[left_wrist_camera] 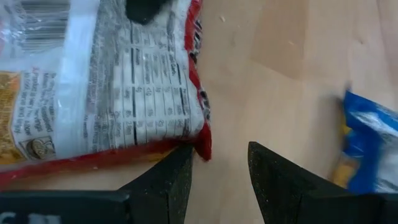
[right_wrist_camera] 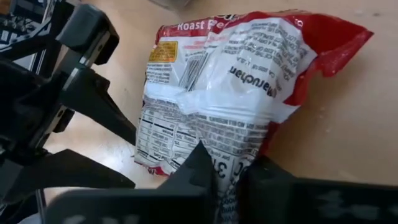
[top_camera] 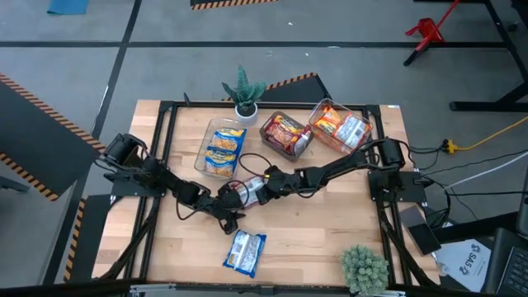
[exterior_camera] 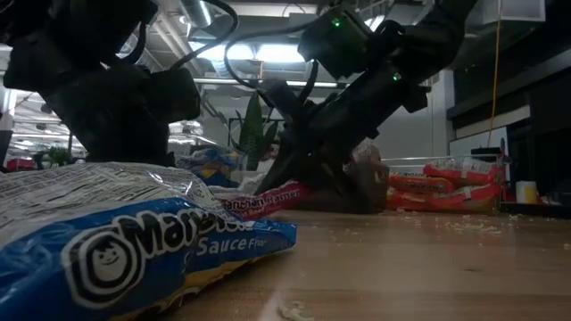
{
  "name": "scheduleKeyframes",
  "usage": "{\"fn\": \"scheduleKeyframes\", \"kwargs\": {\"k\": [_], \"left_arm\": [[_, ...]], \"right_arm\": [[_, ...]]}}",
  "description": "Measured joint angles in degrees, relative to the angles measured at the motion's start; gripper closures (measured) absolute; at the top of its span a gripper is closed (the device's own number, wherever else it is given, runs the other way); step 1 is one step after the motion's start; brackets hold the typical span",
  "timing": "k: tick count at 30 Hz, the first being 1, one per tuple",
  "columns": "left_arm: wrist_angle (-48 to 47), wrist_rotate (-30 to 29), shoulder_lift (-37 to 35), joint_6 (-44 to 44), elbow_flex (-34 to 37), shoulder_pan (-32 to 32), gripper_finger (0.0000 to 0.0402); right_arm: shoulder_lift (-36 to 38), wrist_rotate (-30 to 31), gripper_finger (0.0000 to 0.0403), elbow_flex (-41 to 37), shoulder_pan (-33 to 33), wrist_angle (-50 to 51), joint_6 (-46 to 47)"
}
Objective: Sort Maruchan noodles
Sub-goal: Put the red noodle pack into the black bin
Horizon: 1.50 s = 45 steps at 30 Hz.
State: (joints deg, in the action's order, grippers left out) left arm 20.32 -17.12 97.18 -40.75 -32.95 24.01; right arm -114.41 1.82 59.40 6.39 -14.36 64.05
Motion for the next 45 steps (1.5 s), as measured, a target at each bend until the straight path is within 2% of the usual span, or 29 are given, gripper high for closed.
{"fn": "scheduleKeyframes", "kwargs": {"k": [4, 10, 16, 20, 24, 28, 31, 33, 41, 45], "left_arm": [[-1.18, 5.11, -1.94, -1.12, 0.00, 0.15, 0.0253], [-3.90, 9.94, -8.20, -2.70, 0.00, 0.11, 0.0253], [-11.66, 8.67, -17.76, -4.12, -0.02, 0.04, 0.0253], [-16.20, 4.90, -24.54, -4.12, -0.02, 0.04, 0.0253], [-18.86, 0.22, -29.90, -3.88, -0.02, 0.00, 0.0253], [-20.51, -3.97, -33.72, -3.72, -0.02, 0.00, 0.0253], [-21.51, -5.72, -35.47, -3.68, -0.02, 0.00, 0.0253], [-22.35, -6.22, -35.85, -3.68, -0.02, 0.00, 0.0253], [-24.87, -6.32, -35.83, -3.68, -0.02, 0.04, 0.0253], [-27.04, -6.39, -35.82, -3.67, -0.02, 0.04, 0.0253]], "right_arm": [[1.42, -0.39, 0.0380, -0.16, 0.04, 1.05, -0.10], [7.28, -0.46, 0.0394, -0.13, 0.04, 3.48, -4.29], [15.59, 2.92, 0.0394, -0.11, -0.03, 13.49, -9.97], [21.60, 9.96, 0.0394, 0.18, -1.60, 24.05, -16.88], [24.55, 17.94, 0.0394, 6.13, -4.00, 36.75, -30.94], [23.84, 30.58, 0.0394, 16.64, -5.05, 48.03, -50.60], [22.52, 43.69, 0.0394, 22.53, -5.08, 53.32, -63.49], [21.59, 49.66, 0.0394, 24.87, -5.41, 54.24, -70.50], [15.78, 62.47, 0.0394, 26.34, -5.84, 54.90, -92.12], [11.63, 65.14, 0.0394, 26.32, -6.89, 54.93, -98.55]]}}
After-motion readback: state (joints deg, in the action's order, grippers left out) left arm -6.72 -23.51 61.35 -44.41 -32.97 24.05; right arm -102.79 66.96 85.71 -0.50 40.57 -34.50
